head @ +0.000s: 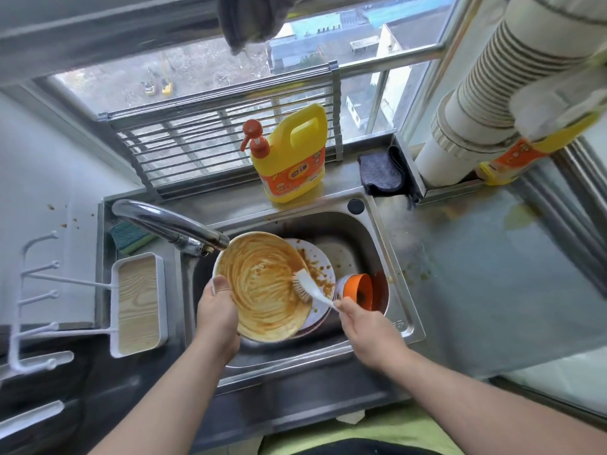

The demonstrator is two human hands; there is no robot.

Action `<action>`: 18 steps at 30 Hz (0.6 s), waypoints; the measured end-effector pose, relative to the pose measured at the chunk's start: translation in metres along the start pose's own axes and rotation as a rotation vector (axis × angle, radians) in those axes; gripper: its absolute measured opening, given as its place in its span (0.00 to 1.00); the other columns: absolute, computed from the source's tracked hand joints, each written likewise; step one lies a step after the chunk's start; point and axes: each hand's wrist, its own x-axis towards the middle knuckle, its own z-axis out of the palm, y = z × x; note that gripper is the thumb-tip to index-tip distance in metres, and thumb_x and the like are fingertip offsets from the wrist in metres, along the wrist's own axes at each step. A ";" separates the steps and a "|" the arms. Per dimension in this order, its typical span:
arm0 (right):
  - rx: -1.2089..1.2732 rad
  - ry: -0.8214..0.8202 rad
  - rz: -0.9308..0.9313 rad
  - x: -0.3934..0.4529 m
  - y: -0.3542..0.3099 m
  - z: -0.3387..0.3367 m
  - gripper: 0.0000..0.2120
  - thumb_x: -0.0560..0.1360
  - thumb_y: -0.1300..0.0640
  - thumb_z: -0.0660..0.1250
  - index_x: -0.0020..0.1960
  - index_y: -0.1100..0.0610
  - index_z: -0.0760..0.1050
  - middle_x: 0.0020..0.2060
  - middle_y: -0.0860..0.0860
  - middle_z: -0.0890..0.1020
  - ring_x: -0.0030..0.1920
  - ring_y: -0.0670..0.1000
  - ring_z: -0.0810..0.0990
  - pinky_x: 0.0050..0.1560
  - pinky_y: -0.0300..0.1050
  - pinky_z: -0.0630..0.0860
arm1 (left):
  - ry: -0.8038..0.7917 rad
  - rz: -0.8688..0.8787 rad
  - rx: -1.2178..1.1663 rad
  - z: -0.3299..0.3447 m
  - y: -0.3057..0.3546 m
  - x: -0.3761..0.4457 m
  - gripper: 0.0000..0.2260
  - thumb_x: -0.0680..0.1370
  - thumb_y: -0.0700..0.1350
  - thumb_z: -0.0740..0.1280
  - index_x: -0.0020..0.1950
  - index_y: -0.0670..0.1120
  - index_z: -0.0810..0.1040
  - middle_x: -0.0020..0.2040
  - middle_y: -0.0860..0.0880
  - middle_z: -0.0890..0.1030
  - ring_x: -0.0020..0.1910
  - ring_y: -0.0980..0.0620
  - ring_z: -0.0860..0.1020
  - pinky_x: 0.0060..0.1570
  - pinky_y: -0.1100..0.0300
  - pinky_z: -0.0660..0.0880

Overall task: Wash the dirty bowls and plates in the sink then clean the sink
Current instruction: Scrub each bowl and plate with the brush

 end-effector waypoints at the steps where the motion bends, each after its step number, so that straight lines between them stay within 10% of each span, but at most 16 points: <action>1: -0.005 0.049 0.005 0.009 0.000 -0.011 0.10 0.87 0.42 0.50 0.65 0.39 0.65 0.42 0.53 0.82 0.43 0.61 0.82 0.42 0.53 0.77 | -0.034 -0.014 -0.003 0.002 0.000 -0.004 0.16 0.88 0.58 0.52 0.61 0.53 0.76 0.60 0.45 0.83 0.59 0.45 0.82 0.59 0.44 0.80; 6: 0.037 0.217 -0.129 0.027 -0.029 -0.043 0.15 0.85 0.41 0.56 0.71 0.38 0.65 0.41 0.50 0.82 0.41 0.55 0.81 0.43 0.53 0.78 | -0.173 -0.071 -0.043 0.036 0.003 -0.031 0.19 0.86 0.63 0.52 0.59 0.52 0.76 0.49 0.50 0.86 0.44 0.51 0.87 0.33 0.54 0.83; 9: 0.030 0.414 -0.099 0.023 -0.013 -0.065 0.10 0.83 0.42 0.63 0.62 0.44 0.72 0.39 0.47 0.79 0.39 0.55 0.79 0.34 0.46 0.69 | -0.178 -0.028 -0.001 0.065 0.002 -0.034 0.16 0.88 0.58 0.51 0.59 0.53 0.76 0.55 0.47 0.84 0.54 0.48 0.83 0.51 0.50 0.82; 12: -0.007 0.576 0.028 0.018 0.034 -0.095 0.08 0.82 0.46 0.67 0.55 0.49 0.79 0.41 0.49 0.76 0.44 0.59 0.78 0.38 0.47 0.65 | -0.175 0.026 0.087 0.096 -0.005 -0.032 0.14 0.89 0.53 0.51 0.60 0.51 0.74 0.53 0.46 0.80 0.47 0.50 0.78 0.44 0.55 0.77; 18: 0.067 0.523 0.131 0.004 0.105 -0.131 0.02 0.79 0.49 0.72 0.52 0.44 0.81 0.37 0.44 0.82 0.42 0.54 0.80 0.41 0.47 0.71 | -0.333 -0.042 0.237 0.168 -0.027 -0.043 0.16 0.88 0.60 0.51 0.67 0.57 0.72 0.60 0.46 0.79 0.57 0.44 0.79 0.59 0.43 0.79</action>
